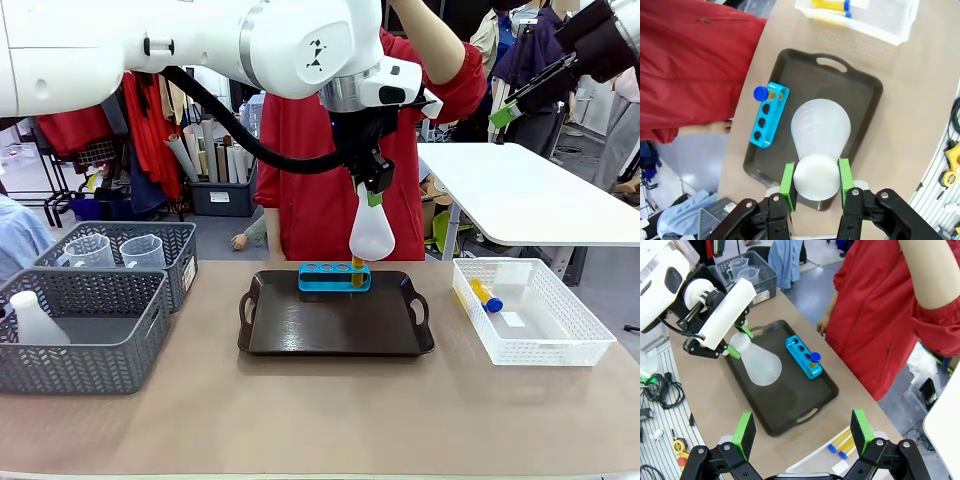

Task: Prepare the laboratory tools.
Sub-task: Pick up one Small flask and place it on the Handle tray.

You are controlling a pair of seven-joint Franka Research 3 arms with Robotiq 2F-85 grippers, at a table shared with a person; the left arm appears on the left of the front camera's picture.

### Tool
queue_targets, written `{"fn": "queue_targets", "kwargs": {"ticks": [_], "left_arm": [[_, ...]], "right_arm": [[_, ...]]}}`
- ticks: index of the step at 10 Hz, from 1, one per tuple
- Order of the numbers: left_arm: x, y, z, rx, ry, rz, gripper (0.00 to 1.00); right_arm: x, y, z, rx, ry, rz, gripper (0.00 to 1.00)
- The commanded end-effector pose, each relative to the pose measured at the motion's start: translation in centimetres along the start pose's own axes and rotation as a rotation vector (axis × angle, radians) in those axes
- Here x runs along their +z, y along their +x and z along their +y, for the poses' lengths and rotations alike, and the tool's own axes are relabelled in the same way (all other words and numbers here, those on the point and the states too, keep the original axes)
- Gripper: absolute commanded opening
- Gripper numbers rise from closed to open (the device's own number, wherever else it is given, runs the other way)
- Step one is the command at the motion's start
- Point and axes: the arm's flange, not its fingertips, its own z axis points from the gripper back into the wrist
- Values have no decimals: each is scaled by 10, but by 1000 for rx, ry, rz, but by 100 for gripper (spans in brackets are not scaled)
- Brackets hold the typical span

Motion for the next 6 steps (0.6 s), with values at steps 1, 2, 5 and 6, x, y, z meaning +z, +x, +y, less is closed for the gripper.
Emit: {"fn": "queue_targets", "kwargs": {"ticks": [1, 2, 5, 6], "left_arm": [[-6, -2, 2, -40, 12, -3, 0], [-30, 6, 5, -80, 16, 4, 0], [-94, 29, 11, -106, 8, -4, 0], [-112, 31, 9, -125, -2, 23, 0]], "right_arm": [[1, 1, 0, 3, 1, -7, 100], [1, 1, 0, 3, 1, -7, 100], [1, 1, 0, 3, 1, -7, 100], [1, 1, 0, 3, 1, -7, 100]]}}
